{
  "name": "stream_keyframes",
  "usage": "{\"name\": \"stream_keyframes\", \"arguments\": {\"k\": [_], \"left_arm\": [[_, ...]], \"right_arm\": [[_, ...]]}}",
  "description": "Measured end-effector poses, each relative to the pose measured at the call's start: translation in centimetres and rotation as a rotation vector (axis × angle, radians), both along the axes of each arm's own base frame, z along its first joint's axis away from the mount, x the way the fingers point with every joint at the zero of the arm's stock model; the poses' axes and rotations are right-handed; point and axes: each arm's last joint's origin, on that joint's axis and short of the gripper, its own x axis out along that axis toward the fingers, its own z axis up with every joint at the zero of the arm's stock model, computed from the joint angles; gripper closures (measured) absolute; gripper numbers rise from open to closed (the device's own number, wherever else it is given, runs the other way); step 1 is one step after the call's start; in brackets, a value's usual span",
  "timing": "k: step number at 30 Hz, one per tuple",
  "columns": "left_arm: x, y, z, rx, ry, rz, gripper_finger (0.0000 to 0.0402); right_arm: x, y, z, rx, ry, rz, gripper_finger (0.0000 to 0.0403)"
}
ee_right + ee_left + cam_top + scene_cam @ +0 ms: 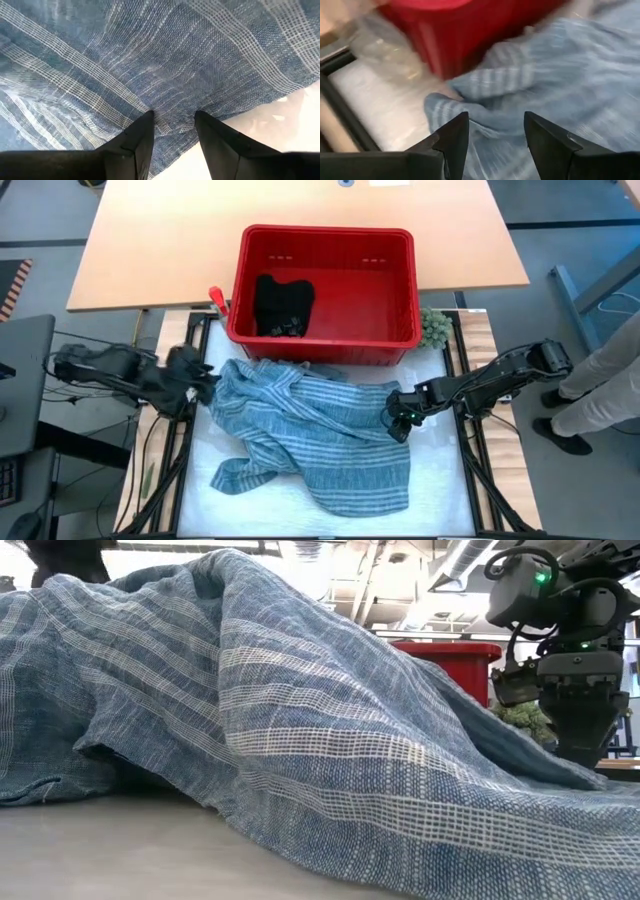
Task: Fold Laundry from Bin
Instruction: Fold the blue and white patterned shirt
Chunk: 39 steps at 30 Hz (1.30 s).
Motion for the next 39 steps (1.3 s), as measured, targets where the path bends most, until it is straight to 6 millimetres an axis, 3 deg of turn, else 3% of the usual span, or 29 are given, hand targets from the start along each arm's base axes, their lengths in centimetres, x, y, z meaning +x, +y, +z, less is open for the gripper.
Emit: {"name": "stream_keyframes", "arguments": {"k": [5,8,12,17,20,29,36,39], "left_arm": [[1.8,0.3,-3.5,-0.043,-0.005,0.061,0.0223],[3.8,0.2,-4.6,-0.032,-0.102,-0.072,0.0223],[5.8,0.1,-3.6,0.107,-0.201,-0.28,0.0223],[7.4,1.1,-1.9,0.217,-0.254,-0.254,0.0223],[9.8,2.0,-2.4,0.199,-0.243,-0.247,0.0223],[17.2,4.1,-2.7,0.155,0.005,-0.28,0.0223],[22.6,4.6,-0.4,0.11,0.045,-0.327,0.0223],[24.5,4.7,-0.2,0.051,0.156,-0.311,0.0223]], "right_arm": [[0.1,0.1,0.1,0.02,-0.006,-0.004,0.0223],[0.1,0.1,0.1,0.037,-0.005,-0.02,0.0223],[0.1,0.2,0.1,0.068,0.0,-0.035,0.0223],[0.1,0.9,0.1,0.113,0.006,-0.035,0.0223],[0.0,1.3,0.1,0.115,0.001,-0.022,0.0223],[0.1,1.6,0.1,0.109,-0.007,-0.015,0.0223],[0.2,1.5,0.2,0.089,-0.022,-0.026,0.0223],[0.2,1.5,0.2,0.074,-0.026,-0.026,0.0223]]}}
